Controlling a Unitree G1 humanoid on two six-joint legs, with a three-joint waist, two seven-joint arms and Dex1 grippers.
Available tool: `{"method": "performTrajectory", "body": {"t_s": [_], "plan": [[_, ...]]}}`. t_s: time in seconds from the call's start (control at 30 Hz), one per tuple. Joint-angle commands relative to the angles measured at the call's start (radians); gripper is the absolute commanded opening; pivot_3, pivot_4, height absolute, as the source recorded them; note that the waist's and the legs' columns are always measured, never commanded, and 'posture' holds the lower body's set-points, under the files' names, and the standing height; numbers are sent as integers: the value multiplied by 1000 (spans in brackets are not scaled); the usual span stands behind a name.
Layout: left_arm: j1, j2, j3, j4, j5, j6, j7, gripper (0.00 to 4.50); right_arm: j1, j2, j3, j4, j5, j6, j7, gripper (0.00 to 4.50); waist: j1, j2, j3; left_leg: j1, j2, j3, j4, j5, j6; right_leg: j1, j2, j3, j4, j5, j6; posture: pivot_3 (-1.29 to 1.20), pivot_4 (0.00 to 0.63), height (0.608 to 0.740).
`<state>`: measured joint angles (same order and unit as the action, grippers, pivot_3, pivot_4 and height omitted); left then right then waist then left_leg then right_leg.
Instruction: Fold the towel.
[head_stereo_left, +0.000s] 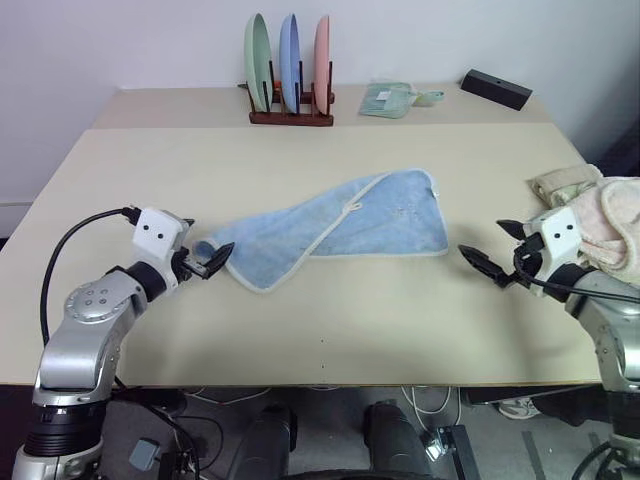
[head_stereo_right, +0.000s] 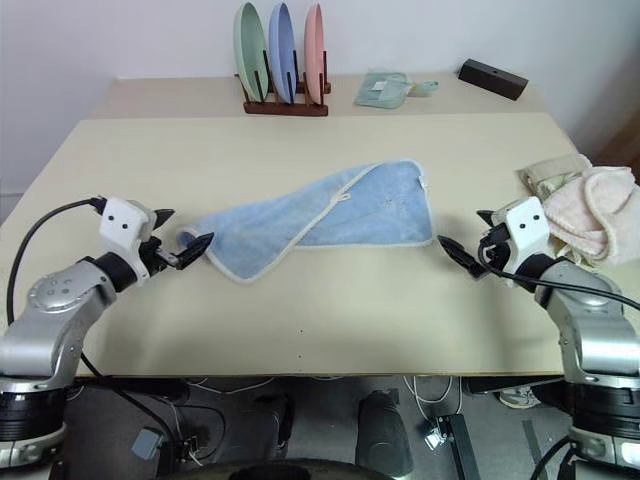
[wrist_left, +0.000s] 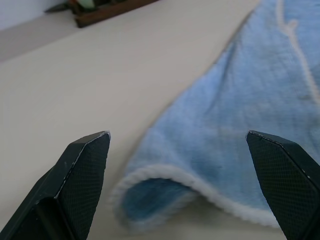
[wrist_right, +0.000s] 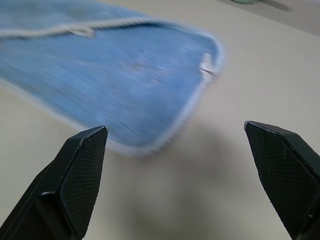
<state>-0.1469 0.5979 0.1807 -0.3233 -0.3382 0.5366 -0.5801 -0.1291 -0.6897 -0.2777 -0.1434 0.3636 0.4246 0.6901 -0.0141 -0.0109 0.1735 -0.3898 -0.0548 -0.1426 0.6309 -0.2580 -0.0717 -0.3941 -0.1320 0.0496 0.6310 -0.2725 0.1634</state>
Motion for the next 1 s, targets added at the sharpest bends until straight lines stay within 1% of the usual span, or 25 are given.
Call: {"method": "performTrajectory", "body": {"t_s": [0.03, 0.13, 0.17, 0.23, 0.33, 0.43, 0.63, 0.7, 0.73, 0.87, 0.97, 1.0], "plan": [[-16, 46, -72, -61, -10, -29, -101, 4442, 11, 32, 25, -95, 23, 25, -23, 4500, 0, 0, 0, 0, 0, 0, 0, 0, 0, 0, 0, 0, 0, 0, 0, 0, 150, 740], [-12, 164, -230, -55, 127, -132, -214, 4442, 23, 54, 51, -174, 44, 72, -39, 4500, 0, 0, 0, 0, 0, 0, -1, 0, 0, 0, 0, 0, 0, 0, 0, 0, 150, 740], [-28, 176, -273, -32, 158, -164, -232, 4442, 29, 61, 63, -195, 39, 75, -48, 4500, -1, 1, 0, 0, 0, 0, -1, 0, 0, -1, 0, 0, 0, 0, 0, 0, 150, 740], [-47, 177, -306, 2, 181, -197, -243, 4442, 36, 69, 75, -215, 28, 76, -60, 4500, 0, 1, 0, 0, 0, 1, -1, 0, 0, 0, 0, 0, 0, 0, 0, 0, 150, 740], [-115, 147, -396, 72, 249, -206, -249, 4442, 77, 104, 88, -269, 8, 73, -110, 4500, 5, 1, 0, 0, 0, 0, 0, 0, 0, 0, 0, 0, 0, 0, 0, 0, 150, 740], [-149, 122, -410, 140, 280, -195, -232, 4442, 97, 133, 109, -309, -3, 79, -149, 4500, 2, 0, 1, -1, 0, 0, 0, 0, 1, 0, 0, 0, 0, 0, 0, 0, 150, 740], [-184, 59, -381, 261, 294, -136, -175, 4442, 95, 162, 135, -319, -20, 65, -186, 4500, 0, 1, 0, 1, 0, 0, 0, 1, 1, 1, 0, 0, 1, 0, 0, 0, 150, 740], [-184, 56, -378, 271, 298, -123, -170, 3932, 85, 165, 136, -313, -24, 59, -192, 4500, -1, 1, 0, 2, 0, 0, 0, 1, 1, 2, 0, 0, 1, 0, 0, 0, 150, 740], [-181, 56, -375, 271, 297, -121, -170, 3586, 81, 167, 136, -312, -25, 57, -195, 4500, -2, 1, 0, 3, 0, 0, 0, 1, 1, 2, 0, 0, 1, 0, 0, 0, 150, 740], [-179, 54, -371, 278, 295, -119, -171, 1694, 73, 169, 139, -305, -32, 47, -201, 4500, -4, 1, 0, 4, 0, 0, 0, 1, 2, 2, 0, 0, 2, 0, 0, 0, 150, 740], [-178, 51, -365, 278, 292, -125, -166, 108, 73, 170, 144, -308, -34, 41, -204, 4500, -4, 1, 0, 4, 0, 0, 0, 1, 2, 2, 0, 0, 2, 0, 0, 0, 150, 740], [-179, 53, -362, 279, 294, -130, -162, 24, 73, 170, 145, -308, -36, 41, -204, 4500, -4, 1, 0, 4, 0, 0, 0, 1, 2, 2, 0, 0, 2, 0, 0, 0, 150, 740]]}}
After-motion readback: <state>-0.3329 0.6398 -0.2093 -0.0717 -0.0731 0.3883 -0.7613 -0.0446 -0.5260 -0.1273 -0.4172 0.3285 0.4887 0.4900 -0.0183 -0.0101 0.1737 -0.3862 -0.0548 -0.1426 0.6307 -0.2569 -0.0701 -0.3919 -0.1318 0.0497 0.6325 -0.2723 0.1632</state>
